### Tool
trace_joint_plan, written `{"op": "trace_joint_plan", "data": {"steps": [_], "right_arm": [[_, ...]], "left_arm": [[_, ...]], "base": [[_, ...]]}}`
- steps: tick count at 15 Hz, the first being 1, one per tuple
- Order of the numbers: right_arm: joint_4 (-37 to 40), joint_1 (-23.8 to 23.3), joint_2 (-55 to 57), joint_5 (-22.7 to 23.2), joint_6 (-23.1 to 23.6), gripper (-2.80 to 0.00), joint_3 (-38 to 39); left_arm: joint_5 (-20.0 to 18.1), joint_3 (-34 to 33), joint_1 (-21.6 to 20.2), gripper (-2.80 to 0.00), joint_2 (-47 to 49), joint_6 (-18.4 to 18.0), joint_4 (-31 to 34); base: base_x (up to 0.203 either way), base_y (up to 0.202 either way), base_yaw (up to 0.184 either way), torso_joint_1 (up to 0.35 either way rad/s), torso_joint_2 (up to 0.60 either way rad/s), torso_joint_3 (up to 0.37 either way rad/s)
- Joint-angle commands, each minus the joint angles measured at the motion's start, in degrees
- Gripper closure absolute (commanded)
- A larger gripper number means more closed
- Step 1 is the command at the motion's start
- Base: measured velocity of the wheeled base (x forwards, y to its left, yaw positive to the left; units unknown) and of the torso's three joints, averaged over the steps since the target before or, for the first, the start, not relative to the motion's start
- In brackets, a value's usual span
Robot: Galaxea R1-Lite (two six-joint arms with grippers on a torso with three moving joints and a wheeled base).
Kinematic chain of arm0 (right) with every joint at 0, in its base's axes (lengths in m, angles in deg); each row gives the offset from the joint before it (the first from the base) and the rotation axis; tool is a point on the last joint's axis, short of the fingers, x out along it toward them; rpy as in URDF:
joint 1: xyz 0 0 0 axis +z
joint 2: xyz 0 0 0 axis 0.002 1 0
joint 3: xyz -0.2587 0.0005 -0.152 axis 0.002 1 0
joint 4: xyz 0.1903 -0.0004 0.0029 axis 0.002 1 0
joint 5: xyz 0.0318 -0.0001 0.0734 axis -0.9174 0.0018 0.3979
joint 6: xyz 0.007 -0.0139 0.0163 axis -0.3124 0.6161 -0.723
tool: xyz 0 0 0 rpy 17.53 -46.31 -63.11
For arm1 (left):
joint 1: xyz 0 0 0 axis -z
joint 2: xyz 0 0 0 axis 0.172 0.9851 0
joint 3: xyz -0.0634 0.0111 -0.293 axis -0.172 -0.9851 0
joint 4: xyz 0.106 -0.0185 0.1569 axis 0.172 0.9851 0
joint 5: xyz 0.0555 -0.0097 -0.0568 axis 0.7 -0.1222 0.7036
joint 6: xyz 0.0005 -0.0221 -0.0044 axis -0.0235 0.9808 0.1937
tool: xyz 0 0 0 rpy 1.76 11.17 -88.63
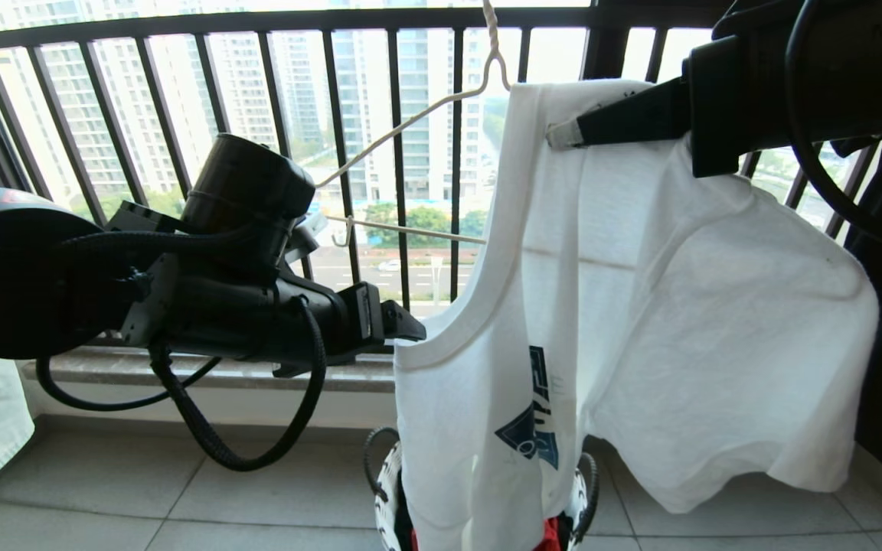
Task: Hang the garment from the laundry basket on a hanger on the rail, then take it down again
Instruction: Hang the clothes on the clothes rack
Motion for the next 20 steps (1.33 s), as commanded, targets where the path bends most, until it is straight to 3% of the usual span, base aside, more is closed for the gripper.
{"op": "trace_joint_plan", "data": {"steps": [1,3,4,11,20], "right_arm": [[0.15,0.05,-0.59,0.18,0.3,0.0,0.27],[0.15,0.05,-0.59,0.09,0.34,0.0,0.27],[0.15,0.05,-0.59,0.09,0.3,0.0,0.18],[0.31,-0.04,-1.06,-0.09,0.3,0.0,0.66],[0.18,-0.74,-3.23,-0.09,0.25,0.0,2.79]], "left_arm": [[1.29,0.06,-0.04,-2.8,2.13,0.13,0.1],[1.47,0.13,-0.05,-2.8,2.46,0.21,0.1],[1.48,0.17,-0.07,0.0,2.3,0.21,0.1],[1.4,1.08,-2.63,0.0,1.61,-0.41,0.01],[1.38,5.14,-11.86,0.0,1.35,-1.2,0.1]], "base": [[0.0,0.0,0.0,0.0,0.0,0.0],[0.0,0.0,0.0,0.0,0.0,0.0],[0.0,0.0,0.0,0.0,0.0,0.0],[0.0,0.0,0.0,0.0,0.0,0.0],[0.0,0.0,0.0,0.0,0.0,0.0]]}}
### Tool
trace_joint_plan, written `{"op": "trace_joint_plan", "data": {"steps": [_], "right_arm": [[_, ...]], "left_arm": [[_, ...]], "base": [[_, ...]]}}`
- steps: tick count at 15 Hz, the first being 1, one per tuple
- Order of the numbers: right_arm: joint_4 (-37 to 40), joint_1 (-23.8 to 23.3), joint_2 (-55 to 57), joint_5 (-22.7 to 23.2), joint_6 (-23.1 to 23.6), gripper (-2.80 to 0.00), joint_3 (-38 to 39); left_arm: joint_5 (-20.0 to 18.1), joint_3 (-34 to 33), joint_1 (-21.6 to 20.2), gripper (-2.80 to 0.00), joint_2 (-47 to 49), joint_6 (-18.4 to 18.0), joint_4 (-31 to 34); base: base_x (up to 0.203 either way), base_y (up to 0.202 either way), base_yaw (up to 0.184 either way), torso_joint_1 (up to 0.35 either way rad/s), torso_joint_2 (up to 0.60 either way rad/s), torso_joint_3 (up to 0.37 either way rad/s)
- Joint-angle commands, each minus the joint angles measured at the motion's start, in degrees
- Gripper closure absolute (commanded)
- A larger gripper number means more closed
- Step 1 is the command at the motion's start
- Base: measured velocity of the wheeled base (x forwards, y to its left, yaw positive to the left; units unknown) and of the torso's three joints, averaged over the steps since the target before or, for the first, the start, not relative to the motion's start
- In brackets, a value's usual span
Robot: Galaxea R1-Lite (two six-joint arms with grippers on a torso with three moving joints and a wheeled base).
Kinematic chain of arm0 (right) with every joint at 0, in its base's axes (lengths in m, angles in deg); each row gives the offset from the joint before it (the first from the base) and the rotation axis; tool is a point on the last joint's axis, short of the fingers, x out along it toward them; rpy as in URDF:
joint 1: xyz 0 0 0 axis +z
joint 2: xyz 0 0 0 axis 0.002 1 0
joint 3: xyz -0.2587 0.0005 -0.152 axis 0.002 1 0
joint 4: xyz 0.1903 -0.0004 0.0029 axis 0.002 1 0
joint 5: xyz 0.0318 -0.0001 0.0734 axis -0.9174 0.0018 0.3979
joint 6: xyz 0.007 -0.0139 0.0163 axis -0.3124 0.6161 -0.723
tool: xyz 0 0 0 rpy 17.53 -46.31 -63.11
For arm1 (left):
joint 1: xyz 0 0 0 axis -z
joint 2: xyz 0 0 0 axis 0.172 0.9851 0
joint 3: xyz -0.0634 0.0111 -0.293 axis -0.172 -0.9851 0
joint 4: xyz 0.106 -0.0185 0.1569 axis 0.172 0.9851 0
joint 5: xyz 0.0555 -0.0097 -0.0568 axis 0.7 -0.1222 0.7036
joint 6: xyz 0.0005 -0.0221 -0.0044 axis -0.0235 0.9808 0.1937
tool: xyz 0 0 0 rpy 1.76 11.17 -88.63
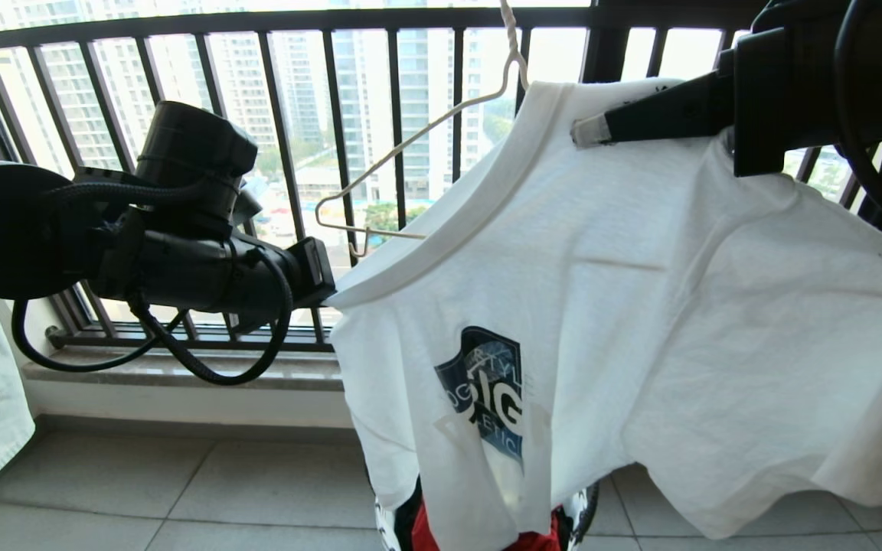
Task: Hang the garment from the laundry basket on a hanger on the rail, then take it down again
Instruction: Hang the clothes on the clothes rack
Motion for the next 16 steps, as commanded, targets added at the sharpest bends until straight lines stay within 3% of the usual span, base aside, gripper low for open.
{"op": "trace_joint_plan", "data": {"steps": [1,10,16], "right_arm": [[0.09,0.02,-0.66,0.11,0.09,0.0,0.7],[-0.01,0.02,-2.45,0.52,-0.05,0.0,4.97],[-0.09,0.02,-1.26,0.63,0.38,0.0,6.99]], "left_arm": [[0.01,0.51,-1.91,0.0,-0.26,-0.08,0.1],[0.07,2.45,-6.74,0.0,-0.84,-1.05,0.01],[-0.18,2.61,-7.1,0.0,-2.35,-1.05,0.01]], "base": [[0.0,0.0,0.0,0.0,0.0,0.0],[0.0,0.0,0.0,0.0,0.0,0.0],[0.0,0.0,0.0,0.0,0.0,0.0]]}}
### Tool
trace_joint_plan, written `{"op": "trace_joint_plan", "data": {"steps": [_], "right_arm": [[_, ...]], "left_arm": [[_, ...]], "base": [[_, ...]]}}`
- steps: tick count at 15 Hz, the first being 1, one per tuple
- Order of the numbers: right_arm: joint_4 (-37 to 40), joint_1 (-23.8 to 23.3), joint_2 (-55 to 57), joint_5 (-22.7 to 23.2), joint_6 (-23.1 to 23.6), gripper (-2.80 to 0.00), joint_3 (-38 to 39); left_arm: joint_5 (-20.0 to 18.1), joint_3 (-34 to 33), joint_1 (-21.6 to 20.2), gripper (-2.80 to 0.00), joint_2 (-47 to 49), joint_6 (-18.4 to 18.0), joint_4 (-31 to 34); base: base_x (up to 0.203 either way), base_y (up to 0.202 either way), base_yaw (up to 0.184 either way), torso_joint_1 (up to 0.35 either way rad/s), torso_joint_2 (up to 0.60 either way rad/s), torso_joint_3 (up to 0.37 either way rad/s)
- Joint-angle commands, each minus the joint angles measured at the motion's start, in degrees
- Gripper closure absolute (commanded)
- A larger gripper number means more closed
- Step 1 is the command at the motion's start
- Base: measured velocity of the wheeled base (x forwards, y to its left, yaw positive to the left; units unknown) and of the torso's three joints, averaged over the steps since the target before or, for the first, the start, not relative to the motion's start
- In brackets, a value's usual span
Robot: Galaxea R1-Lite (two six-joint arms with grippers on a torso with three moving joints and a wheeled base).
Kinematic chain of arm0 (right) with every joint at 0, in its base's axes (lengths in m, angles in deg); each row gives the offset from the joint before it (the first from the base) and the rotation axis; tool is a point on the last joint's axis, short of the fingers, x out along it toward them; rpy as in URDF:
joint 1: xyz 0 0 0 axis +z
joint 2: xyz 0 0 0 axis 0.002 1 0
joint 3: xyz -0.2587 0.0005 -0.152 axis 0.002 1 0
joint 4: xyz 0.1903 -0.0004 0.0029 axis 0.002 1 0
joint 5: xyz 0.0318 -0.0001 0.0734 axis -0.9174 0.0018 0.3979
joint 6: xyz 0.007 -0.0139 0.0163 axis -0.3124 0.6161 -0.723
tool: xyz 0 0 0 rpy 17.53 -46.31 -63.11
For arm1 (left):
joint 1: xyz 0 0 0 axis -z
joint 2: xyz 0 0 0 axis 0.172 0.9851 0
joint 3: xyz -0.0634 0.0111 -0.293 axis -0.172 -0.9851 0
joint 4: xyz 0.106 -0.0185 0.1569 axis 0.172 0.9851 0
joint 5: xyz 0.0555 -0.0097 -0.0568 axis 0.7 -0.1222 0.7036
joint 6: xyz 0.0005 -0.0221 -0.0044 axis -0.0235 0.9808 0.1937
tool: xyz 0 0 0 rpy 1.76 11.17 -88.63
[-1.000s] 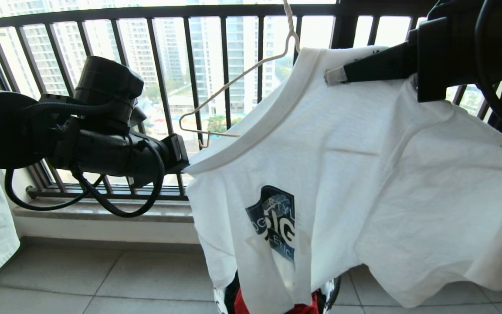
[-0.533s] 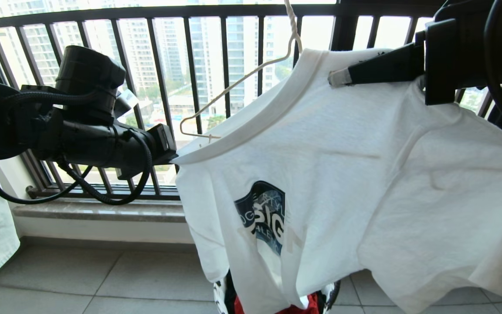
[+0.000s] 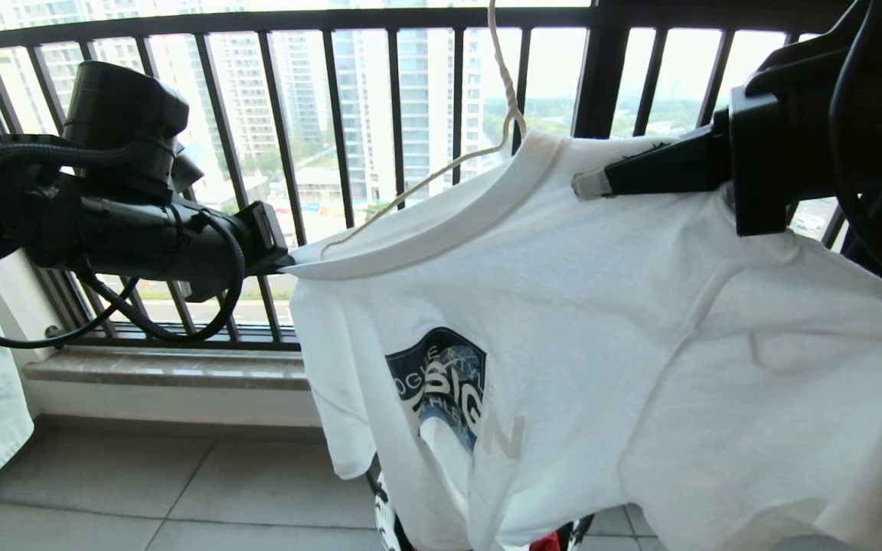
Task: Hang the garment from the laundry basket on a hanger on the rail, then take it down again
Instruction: Hang the clothes on the clothes rack
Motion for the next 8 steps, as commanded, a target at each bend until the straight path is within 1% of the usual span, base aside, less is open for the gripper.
{"op": "trace_joint_plan", "data": {"steps": [1,3,5,8], "right_arm": [[0.28,0.04,1.61,0.13,0.09,0.0,0.34],[0.28,0.38,2.82,0.31,0.09,0.0,0.43],[0.14,2.3,4.21,0.16,0.55,0.0,0.21],[0.19,2.76,5.12,0.01,0.88,0.0,0.45]], "left_arm": [[-0.21,0.01,0.08,0.0,-1.32,0.19,0.04],[-0.37,0.01,0.27,0.0,-2.58,0.1,0.08],[-0.42,0.01,1.58,0.0,-4.42,0.05,0.32],[-0.47,-0.5,4.13,0.0,-6.74,-0.3,0.77]], "base": [[0.0,0.0,0.0,0.0,0.0,0.0],[0.0,0.0,0.0,0.0,0.0,0.0],[0.0,0.0,0.0,0.0,0.0,0.0],[0.0,0.0,0.0,0.0,0.0,0.0]]}}
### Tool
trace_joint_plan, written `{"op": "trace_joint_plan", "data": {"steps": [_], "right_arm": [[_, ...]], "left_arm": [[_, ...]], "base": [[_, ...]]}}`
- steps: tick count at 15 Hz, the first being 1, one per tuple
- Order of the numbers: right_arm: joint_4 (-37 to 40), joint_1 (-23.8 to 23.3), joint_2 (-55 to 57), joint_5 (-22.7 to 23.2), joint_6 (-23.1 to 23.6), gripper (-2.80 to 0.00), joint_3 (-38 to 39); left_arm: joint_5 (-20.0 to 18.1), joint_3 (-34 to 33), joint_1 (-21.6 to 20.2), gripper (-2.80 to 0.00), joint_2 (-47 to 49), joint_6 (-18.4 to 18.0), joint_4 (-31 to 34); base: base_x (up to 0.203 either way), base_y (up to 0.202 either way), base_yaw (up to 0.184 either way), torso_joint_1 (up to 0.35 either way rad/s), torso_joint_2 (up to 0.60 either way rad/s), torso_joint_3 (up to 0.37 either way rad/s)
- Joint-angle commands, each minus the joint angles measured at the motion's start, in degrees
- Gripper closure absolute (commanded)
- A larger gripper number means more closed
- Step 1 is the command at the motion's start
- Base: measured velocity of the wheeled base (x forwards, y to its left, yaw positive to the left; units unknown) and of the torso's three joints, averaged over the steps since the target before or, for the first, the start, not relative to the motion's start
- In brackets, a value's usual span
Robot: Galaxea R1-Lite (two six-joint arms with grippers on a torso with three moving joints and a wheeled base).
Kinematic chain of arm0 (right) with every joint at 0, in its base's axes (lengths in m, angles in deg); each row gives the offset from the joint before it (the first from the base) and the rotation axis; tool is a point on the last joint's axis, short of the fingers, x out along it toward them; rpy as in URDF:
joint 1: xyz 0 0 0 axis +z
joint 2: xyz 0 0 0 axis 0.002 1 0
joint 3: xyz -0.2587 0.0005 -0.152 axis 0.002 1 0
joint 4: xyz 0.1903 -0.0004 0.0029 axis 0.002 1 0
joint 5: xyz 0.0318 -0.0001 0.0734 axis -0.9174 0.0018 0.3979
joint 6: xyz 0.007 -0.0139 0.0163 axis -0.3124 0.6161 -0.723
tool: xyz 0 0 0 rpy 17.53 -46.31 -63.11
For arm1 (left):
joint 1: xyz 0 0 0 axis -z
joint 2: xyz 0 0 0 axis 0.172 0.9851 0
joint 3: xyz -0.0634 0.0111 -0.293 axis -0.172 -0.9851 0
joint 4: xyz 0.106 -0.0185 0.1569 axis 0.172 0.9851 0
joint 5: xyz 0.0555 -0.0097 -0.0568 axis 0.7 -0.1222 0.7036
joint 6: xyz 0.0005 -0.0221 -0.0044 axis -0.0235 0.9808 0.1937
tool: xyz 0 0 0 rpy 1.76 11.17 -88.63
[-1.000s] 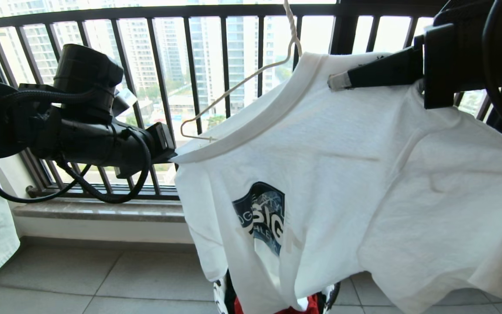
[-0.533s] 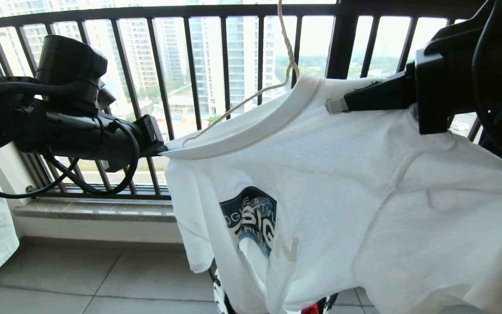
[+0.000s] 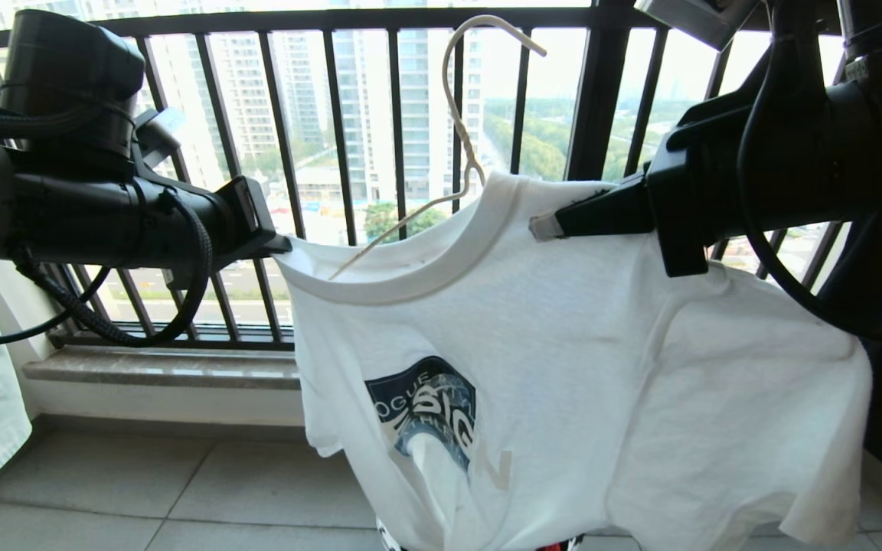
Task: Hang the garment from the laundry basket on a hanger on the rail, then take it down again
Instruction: Hang the clothes on the clothes rack
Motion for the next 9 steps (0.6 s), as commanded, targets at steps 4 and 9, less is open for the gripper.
{"op": "trace_joint_plan", "data": {"steps": [4,9], "right_arm": [[-0.4,-0.2,1.41,-2.79,0.03,0.0,-0.23],[-2.8,-0.54,1.41,-2.86,-0.68,0.0,0.03]], "left_arm": [[0.04,3.28,1.82,0.0,-2.26,0.16,3.74],[0.32,11.42,4.84,0.0,-1.46,0.08,10.17]], "base": [[0.0,0.0,0.0,0.0,0.0,0.0],[0.0,0.0,0.0,0.0,0.0,0.0]]}}
